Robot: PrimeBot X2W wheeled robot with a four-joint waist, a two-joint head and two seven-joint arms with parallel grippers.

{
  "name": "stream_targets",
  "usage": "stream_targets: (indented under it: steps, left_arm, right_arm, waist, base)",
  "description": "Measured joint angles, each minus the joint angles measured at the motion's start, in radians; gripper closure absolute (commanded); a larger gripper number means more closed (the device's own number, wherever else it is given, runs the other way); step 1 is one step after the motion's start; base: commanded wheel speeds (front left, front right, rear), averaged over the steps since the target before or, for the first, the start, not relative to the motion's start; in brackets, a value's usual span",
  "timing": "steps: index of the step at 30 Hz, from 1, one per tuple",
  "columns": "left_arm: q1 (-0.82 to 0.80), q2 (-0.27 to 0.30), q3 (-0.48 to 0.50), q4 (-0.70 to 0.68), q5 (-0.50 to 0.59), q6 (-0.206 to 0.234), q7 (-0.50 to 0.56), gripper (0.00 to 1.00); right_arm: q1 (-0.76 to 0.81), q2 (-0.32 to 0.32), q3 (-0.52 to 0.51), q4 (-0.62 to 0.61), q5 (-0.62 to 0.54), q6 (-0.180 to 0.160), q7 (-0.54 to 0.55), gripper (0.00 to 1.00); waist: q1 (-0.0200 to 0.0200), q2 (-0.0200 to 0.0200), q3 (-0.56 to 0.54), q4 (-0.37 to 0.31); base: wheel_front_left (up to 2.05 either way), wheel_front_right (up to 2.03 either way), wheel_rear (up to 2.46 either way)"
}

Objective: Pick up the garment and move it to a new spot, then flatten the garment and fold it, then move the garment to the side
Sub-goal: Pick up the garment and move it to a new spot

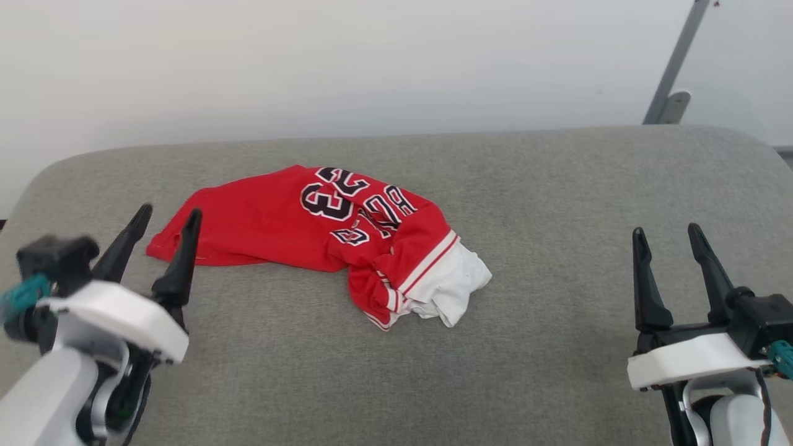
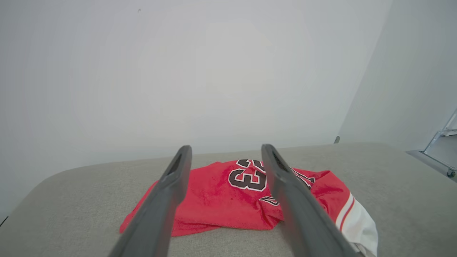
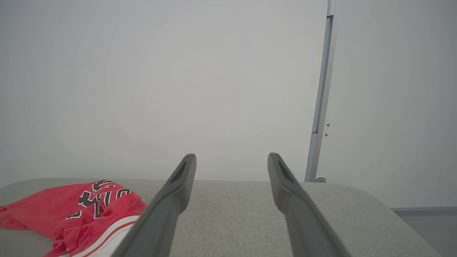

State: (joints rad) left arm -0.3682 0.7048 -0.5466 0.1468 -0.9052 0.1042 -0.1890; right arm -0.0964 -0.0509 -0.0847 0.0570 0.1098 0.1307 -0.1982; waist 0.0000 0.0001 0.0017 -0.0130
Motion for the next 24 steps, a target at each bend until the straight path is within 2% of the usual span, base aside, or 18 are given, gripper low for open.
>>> stream_targets:
  steps: [6, 11, 17, 24]
  left_arm:
    - [0.134, 0.005, 0.057, -0.073, 0.024, 0.041, -0.063, 0.00]
    - [0.247, -0.043, 0.125, -0.112, 0.069, 0.061, -0.071, 0.00]
    - [0.355, -0.142, 0.257, -0.124, 0.189, 0.041, -0.072, 0.00]
    - [0.471, -0.269, 0.423, -0.131, 0.306, -0.027, -0.072, 0.00]
  right_arm:
    - [0.017, 0.001, -0.004, -0.001, 0.003, 0.000, 0.004, 0.00]
    - [0.026, 0.000, -0.006, 0.000, 0.008, 0.000, 0.004, 0.00]
    - [0.029, 0.000, -0.006, -0.002, 0.011, 0.000, 0.003, 0.00]
    - [0.030, 0.000, -0.004, 0.003, 0.012, 0.000, 0.001, 0.00]
  waist:
    - [0.0001, 0.0000, -0.011, 0.034]
    - [0.0000, 0.0000, -0.011, 0.059]
    - [0.0001, 0.0000, -0.008, 0.082]
    - [0.0000, 0.0000, -0.008, 0.097]
  base:
    - [0.00, 0.00, 0.00]
    - [0.00, 0.00, 0.00]
    - [0.00, 0.00, 0.00]
    - [0.00, 0.00, 0.00]
